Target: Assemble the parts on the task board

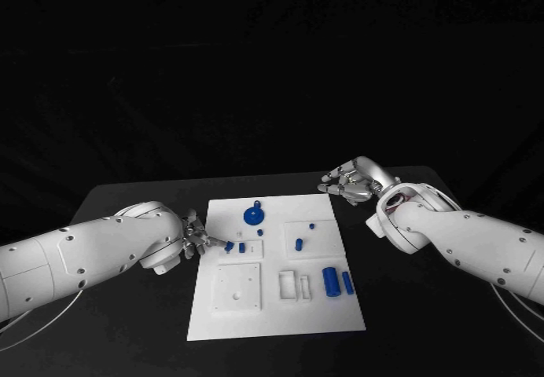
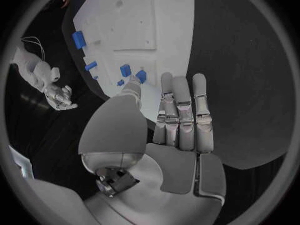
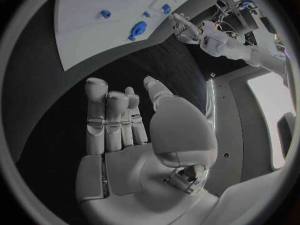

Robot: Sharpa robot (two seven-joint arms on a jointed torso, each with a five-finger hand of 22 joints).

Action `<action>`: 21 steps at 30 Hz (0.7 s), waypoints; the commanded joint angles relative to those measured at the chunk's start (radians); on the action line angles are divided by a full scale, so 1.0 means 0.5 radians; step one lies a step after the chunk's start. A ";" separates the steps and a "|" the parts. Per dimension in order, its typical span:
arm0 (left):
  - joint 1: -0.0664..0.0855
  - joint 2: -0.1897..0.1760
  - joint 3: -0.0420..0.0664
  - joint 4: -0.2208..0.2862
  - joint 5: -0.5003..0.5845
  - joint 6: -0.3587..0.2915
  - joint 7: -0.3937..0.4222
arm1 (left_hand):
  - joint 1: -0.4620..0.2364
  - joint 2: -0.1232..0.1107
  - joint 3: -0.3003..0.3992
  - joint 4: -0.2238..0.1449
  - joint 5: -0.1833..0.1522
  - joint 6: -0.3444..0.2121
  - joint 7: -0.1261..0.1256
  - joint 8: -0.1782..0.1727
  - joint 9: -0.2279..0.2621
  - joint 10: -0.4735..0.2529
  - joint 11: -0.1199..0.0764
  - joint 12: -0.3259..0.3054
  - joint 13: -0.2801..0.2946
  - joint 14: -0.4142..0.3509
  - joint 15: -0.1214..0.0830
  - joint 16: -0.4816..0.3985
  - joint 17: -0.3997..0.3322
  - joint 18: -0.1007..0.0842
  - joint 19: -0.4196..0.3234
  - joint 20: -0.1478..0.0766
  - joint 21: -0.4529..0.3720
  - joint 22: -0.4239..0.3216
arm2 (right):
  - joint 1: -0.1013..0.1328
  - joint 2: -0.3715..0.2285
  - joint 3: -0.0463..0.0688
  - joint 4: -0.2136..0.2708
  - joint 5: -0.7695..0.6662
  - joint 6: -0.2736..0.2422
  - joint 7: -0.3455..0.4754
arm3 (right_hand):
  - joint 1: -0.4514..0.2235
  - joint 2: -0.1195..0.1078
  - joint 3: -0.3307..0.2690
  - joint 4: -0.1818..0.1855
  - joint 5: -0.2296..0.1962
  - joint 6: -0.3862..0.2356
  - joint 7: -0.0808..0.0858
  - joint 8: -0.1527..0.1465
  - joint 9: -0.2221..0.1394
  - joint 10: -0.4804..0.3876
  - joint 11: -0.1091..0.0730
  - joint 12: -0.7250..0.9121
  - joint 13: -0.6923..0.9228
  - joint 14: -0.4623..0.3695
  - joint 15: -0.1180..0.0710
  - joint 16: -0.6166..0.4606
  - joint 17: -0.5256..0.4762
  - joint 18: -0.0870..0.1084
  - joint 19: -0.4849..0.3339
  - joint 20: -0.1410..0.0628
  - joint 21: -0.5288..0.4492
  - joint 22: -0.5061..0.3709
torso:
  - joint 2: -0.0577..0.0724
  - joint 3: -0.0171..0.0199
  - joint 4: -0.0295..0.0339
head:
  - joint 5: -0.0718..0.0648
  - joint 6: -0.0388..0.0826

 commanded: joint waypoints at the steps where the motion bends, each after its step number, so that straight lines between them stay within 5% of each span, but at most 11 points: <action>1: 0.003 0.014 0.001 0.003 0.050 0.082 0.003 | -0.001 -0.007 0.001 0.013 -0.012 0.022 -0.003 0.010 -0.088 0.059 0.009 -0.020 -0.004 0.007 -0.003 0.015 0.014 -0.030 0.013 0.000 -0.027 0.019 | -0.003 0.001 0.001 0.001 0.002 0.019 0.019 | -0.002 -0.008 -0.011 0.001 0.007 -0.009 0.001 -0.008 -0.001 -0.012 0.005 -0.008 -0.002 -0.008 -0.001 -0.011 0.000 0.021 0.014 0.003 -0.005 0.122 | 0.001 0.0018 0.000 | 0.004 0.002; 14: 0.001 0.067 0.000 -0.026 0.034 0.096 -0.003 | -0.016 0.006 0.021 0.052 -0.012 0.024 -0.002 0.021 -0.176 0.074 0.003 -0.017 0.010 0.021 -0.006 0.031 0.030 -0.030 0.046 -0.004 -0.073 0.084 | -0.006 0.003 0.001 0.002 0.002 0.020 0.019 | 0.001 -0.007 -0.011 0.000 0.008 -0.010 0.001 -0.007 -0.001 -0.011 0.005 -0.007 -0.001 -0.008 -0.001 -0.009 0.001 0.022 0.015 0.004 -0.005 0.122 | 0.002 0.0031 -0.003 | -0.003 0.005; 21: 0.001 0.097 0.000 -0.043 0.023 0.119 -0.006 | 0.048 0.070 0.046 -0.011 -0.009 0.092 -0.021 0.048 -0.171 0.083 -0.011 0.036 0.038 0.038 -0.020 0.076 0.052 -0.030 0.066 -0.014 -0.067 0.119 | -0.007 0.004 0.001 0.004 0.002 0.022 0.019 | 0.001 -0.007 -0.011 0.000 0.008 -0.010 0.001 -0.007 -0.001 -0.011 0.005 -0.007 -0.001 -0.008 -0.001 -0.009 0.001 0.022 0.015 0.004 -0.005 0.122 | 0.002 0.0026 -0.003 | -0.007 0.004</action>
